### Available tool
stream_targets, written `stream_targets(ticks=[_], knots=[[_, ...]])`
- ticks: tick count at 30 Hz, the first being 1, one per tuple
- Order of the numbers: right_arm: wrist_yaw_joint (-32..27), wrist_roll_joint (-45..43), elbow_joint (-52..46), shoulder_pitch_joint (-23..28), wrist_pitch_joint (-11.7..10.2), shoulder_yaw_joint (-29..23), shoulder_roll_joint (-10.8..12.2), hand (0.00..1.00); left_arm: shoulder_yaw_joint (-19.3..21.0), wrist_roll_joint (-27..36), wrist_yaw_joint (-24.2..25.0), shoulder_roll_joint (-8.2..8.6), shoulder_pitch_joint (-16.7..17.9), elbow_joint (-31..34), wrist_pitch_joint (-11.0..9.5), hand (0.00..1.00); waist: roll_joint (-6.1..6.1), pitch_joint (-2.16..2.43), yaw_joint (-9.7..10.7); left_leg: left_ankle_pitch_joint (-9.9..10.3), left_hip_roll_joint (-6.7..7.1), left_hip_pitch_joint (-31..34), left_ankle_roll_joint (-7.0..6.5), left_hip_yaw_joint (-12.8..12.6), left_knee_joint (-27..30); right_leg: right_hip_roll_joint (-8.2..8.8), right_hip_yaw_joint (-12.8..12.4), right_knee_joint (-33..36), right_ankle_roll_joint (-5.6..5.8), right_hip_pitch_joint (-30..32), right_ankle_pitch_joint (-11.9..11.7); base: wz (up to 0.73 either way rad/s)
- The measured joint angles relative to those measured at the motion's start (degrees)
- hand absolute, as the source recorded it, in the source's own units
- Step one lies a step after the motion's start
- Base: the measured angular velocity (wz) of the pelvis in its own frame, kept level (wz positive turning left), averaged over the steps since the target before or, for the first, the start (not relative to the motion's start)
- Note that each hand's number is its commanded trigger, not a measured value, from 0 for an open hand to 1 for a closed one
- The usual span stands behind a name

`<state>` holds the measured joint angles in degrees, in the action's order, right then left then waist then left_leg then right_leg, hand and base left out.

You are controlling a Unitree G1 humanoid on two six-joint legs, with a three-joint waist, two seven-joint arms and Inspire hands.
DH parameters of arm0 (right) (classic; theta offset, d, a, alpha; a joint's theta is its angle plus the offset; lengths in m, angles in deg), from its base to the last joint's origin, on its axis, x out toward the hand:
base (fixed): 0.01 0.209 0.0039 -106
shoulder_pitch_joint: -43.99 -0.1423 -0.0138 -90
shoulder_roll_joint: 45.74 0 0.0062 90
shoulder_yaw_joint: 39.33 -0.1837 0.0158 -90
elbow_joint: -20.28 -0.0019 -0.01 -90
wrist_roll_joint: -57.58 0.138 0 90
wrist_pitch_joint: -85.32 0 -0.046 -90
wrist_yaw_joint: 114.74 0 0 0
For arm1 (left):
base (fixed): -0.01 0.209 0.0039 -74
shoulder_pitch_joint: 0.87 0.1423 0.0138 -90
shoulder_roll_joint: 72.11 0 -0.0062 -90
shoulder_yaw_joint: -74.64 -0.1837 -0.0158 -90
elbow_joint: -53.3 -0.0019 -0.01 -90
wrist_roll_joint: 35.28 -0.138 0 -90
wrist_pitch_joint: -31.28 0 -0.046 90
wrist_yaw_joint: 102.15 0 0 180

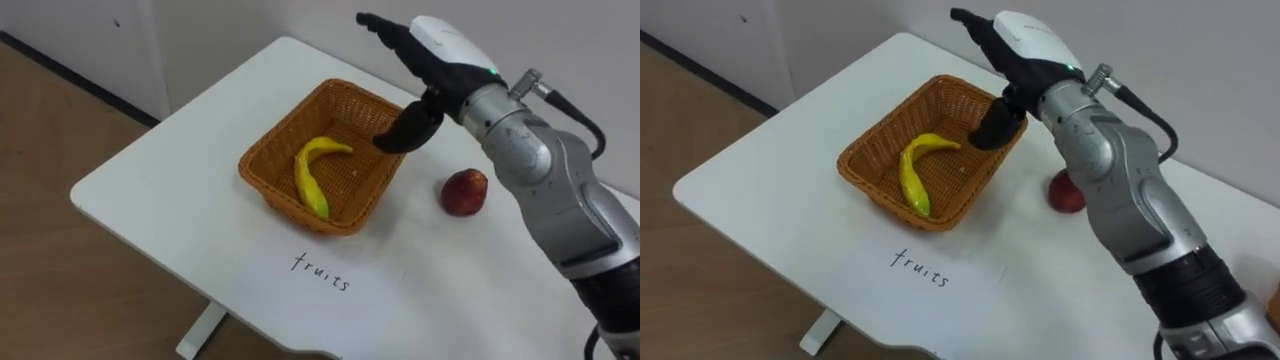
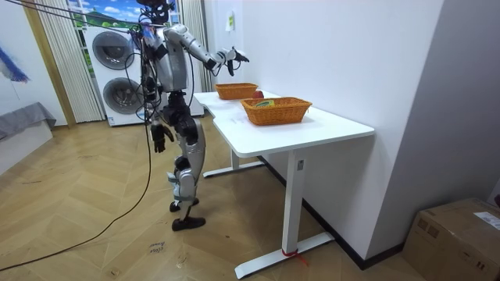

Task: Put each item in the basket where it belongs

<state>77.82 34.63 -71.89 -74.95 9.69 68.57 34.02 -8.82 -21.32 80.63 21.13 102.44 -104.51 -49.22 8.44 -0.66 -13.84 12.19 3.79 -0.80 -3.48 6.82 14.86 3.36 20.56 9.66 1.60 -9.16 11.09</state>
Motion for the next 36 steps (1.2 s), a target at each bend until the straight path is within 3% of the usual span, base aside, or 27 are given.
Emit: stream_targets(ticks=[3,5,8,14,20,29,36], knots=[[-1.59,3.02,1.48,0.00,-0.79,-2.89,0.01,0.00,-0.03,0.00,-0.07,0.02,0.55,1.89,-0.04,0.00,-0.19,0.00,0.81,0.02,0.02,0.04,-0.02,0.13,0.60,0.01,0.08,0.06,0.00,-0.08,0.00,0.05],[-3.53,4.31,3.56,0.19,-1.28,-5.16,0.01,0.00,-0.06,0.06,-0.02,0.23,0.61,2.32,-0.15,0.00,-1.05,-0.10,1.17,0.06,0.09,0.26,-0.07,0.12,0.85,0.06,0.10,0.13,0.01,-0.16,-0.01,0.00],[-5.49,5.11,3.88,2.82,-1.30,-7.59,0.02,0.00,-0.09,0.07,0.23,0.38,0.95,2.59,-0.04,0.00,-2.35,0.10,2.02,0.13,0.15,0.08,-0.13,0.09,0.81,0.12,0.16,0.15,0.01,-0.58,-0.01,0.01],[-9.78,5.45,7.05,4.95,-1.38,-8.07,0.12,0.00,-2.35,-0.18,0.29,0.60,2.13,2.74,0.17,0.00,-4.38,0.49,4.33,0.04,0.15,-0.74,-0.13,-0.42,0.89,0.22,0.19,0.26,0.04,-1.21,0.01,-0.05],[-12.78,9.85,10.13,6.01,-1.36,-9.51,0.49,0.00,-2.40,-0.03,0.48,0.58,2.16,2.75,0.54,0.00,-4.28,0.61,5.68,0.03,0.14,-1.49,-0.12,-0.52,1.06,0.22,0.04,0.39,0.03,-2.00,0.01,-0.01],[-15.63,20.97,10.73,6.01,-1.37,-11.92,0.66,0.00,-3.50,0.02,0.37,0.45,2.19,2.85,1.11,0.00,-4.68,0.34,7.19,0.32,0.17,-0.82,-0.37,-0.34,2.48,0.32,0.05,1.00,0.03,-1.81,0.01,0.03],[-16.76,26.15,12.77,6.72,-1.35,-11.99,0.66,0.00,-4.66,-0.08,0.66,0.39,2.50,3.74,2.12,0.00,-4.35,0.61,7.29,0.32,0.17,-0.81,-0.36,-0.34,2.59,0.30,-0.06,1.14,0.03,-1.80,0.01,0.00]])
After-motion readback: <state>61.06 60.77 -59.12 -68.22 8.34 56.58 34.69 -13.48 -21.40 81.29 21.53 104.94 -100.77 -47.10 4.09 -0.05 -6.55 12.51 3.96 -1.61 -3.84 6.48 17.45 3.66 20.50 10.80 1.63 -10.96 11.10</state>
